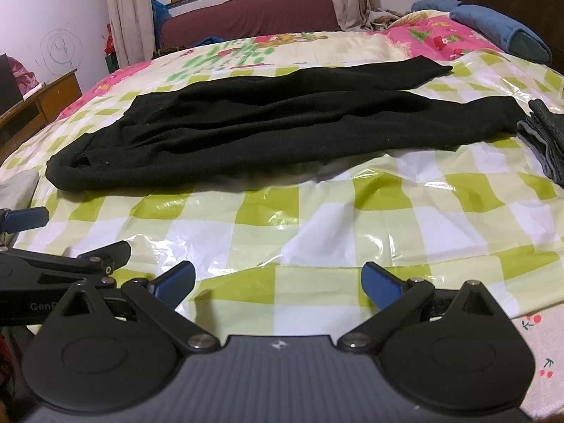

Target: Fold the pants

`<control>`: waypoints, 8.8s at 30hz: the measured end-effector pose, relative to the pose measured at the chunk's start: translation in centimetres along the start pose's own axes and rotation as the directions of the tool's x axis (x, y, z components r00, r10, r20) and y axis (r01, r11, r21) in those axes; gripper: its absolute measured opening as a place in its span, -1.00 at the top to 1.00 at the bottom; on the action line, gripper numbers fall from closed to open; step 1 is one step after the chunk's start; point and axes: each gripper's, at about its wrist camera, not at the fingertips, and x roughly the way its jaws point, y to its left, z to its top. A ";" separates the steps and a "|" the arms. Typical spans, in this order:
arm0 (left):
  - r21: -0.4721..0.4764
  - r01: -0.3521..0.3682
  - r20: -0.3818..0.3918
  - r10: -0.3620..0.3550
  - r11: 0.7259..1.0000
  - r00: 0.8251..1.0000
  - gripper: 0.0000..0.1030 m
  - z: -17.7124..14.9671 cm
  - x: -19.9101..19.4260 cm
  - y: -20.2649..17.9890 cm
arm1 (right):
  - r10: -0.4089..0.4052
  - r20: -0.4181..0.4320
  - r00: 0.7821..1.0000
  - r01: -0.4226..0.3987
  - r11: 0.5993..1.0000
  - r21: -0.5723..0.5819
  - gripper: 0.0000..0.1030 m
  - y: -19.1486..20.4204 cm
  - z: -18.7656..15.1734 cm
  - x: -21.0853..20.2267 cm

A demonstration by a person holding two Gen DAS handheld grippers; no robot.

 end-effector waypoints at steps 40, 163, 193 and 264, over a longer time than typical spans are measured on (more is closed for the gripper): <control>0.033 -0.007 -0.010 0.007 0.999 1.000 -1.00 -0.2 0.7 -0.5 | -0.022 -0.005 1.000 0.022 0.999 -0.031 -0.93 0.1 -0.1 0.4; 0.134 0.177 0.019 -0.181 0.975 0.983 -0.19 7.9 8.7 0.0 | -0.239 0.035 0.970 0.158 0.740 0.654 -0.18 -26.8 12.8 11.1; 0.112 0.120 0.092 -0.130 0.987 0.987 -0.62 8.5 9.1 1.2 | -0.472 0.150 0.868 0.442 0.875 0.197 0.47 -21.0 10.7 -2.5; -0.007 0.322 0.086 -0.320 0.947 0.943 -0.14 10.3 8.8 16.1 | 0.303 -0.100 0.948 -0.317 0.860 -0.400 -0.04 5.4 17.2 6.8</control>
